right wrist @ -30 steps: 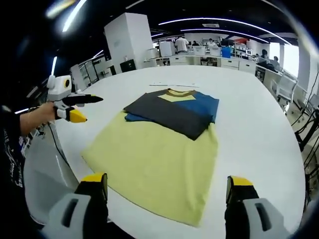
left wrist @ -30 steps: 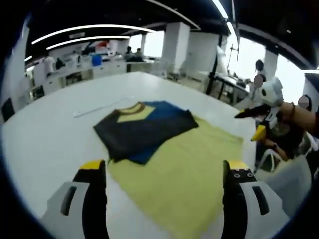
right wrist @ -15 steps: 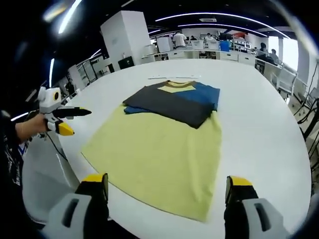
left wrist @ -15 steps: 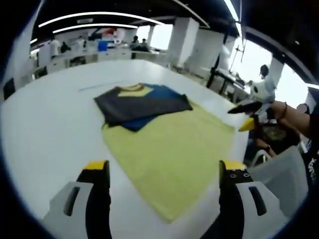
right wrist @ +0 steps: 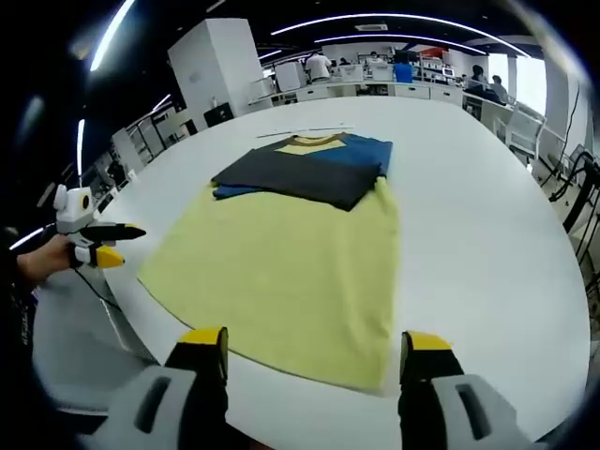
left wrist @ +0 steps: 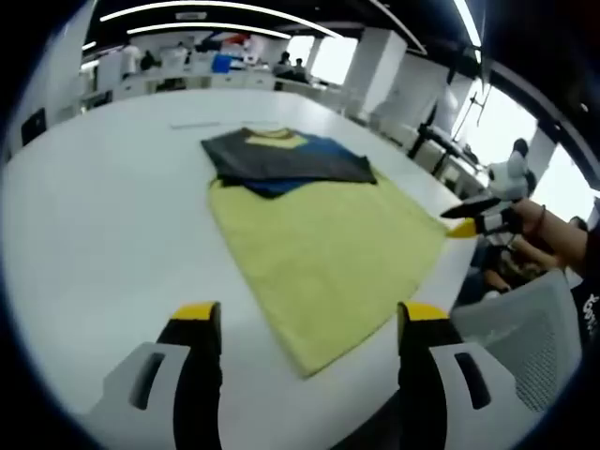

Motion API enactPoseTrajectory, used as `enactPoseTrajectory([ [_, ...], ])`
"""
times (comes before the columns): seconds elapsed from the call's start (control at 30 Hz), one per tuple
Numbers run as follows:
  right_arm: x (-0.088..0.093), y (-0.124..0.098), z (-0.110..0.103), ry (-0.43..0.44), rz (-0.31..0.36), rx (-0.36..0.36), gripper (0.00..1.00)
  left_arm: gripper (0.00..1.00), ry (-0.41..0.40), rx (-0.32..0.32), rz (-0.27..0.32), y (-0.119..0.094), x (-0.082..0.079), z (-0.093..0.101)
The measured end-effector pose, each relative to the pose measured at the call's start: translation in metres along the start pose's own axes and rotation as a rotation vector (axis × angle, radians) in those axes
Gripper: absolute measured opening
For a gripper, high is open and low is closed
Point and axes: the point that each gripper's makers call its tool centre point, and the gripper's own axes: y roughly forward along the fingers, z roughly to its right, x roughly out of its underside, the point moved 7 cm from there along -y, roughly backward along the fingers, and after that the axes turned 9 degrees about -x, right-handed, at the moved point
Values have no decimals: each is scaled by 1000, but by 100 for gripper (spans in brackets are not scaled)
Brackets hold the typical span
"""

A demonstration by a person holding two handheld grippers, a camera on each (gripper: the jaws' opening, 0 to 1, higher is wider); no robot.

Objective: Fold the garment on the visible template until the final outline fits inside the template.

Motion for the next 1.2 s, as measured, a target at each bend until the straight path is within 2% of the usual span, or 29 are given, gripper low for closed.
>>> enactPoseTrajectory([
  [0.13, 4, 1, 4, 21, 1, 27, 65, 67, -28, -4, -23, -1, 9, 3],
  [0.23, 7, 1, 7, -16, -28, 55, 61, 63, -31, -21, -39, -2, 15, 5],
  [0.37, 7, 0, 10, -24, -22, 70, 53, 53, -33, -40, -35, -4, 19, 6],
  [0.53, 10, -1, 14, -43, -32, 105, 42, 44, -38, -64, -66, -5, 26, 4],
  [0.7, 10, 0, 15, -45, -27, 110, 37, 35, -54, -71, -56, -5, 26, 2],
  [0.8, 11, 0, 16, -37, -24, 116, 34, 30, -76, -76, -72, -2, 28, 1],
  [1.03, 13, -1, 19, -12, -6, 127, 24, 23, -82, -96, -104, 2, 31, 4],
  [1.2, 15, 0, 24, 15, 5, 131, 21, 19, -63, -114, -119, 5, 32, 4],
])
